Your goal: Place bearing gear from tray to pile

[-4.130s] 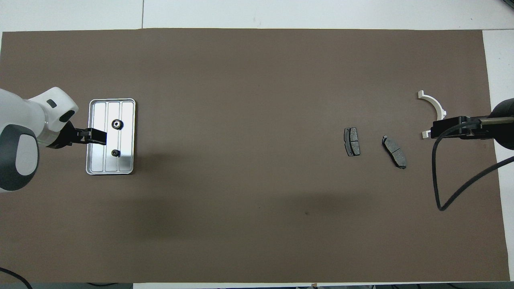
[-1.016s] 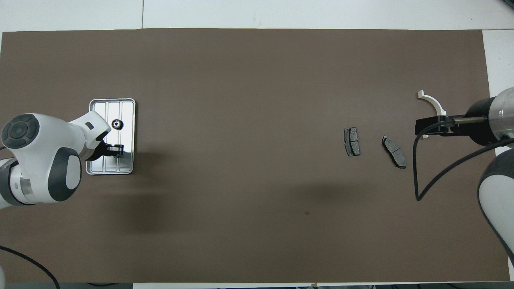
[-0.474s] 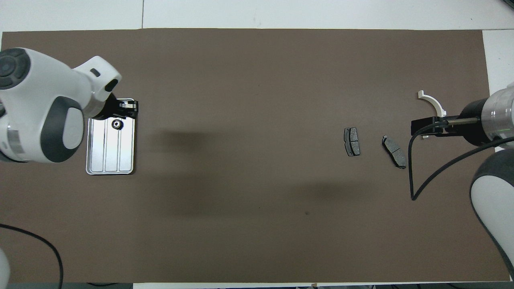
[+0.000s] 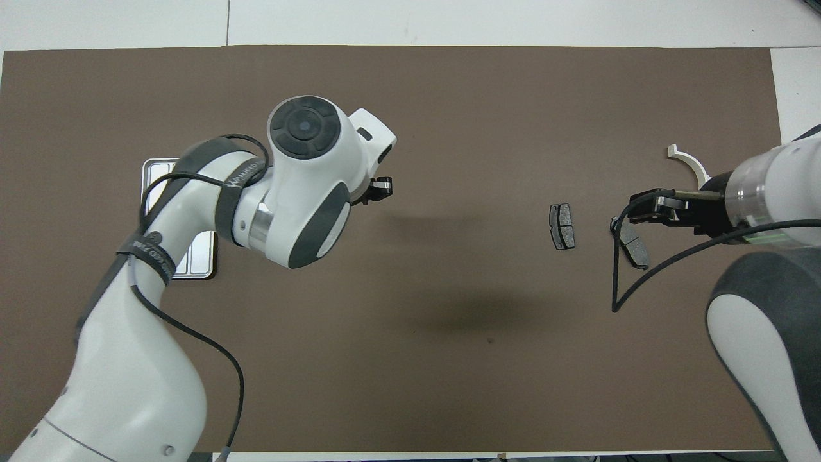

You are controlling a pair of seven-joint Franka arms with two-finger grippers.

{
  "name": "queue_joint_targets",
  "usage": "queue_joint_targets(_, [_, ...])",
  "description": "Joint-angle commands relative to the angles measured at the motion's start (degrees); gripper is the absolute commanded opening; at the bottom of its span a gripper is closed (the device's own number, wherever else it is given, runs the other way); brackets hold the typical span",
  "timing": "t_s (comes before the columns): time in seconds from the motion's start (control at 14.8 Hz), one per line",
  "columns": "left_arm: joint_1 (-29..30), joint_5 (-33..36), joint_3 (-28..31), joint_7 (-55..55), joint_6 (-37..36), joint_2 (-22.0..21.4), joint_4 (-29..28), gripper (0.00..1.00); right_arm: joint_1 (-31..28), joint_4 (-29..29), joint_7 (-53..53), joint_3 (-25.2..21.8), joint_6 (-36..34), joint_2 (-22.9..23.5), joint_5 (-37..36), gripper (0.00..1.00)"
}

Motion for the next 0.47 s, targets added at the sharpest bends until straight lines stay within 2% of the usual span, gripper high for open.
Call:
queue_joint_targets(0.0, [-1.9,1.5,1.1,-3.5,2.2,2.6,1.3,0.00,0.8,-2.5,4.9,0.2,2.6,-0.5,0.3,0.94])
queue_joint_targets(0.41, [-2.8,1.6,1.0,-5.1,8.8,2.9,-2.9,0.00,0.7,-2.5,4.6,0.2,2.6,-0.4,0.3,0.95])
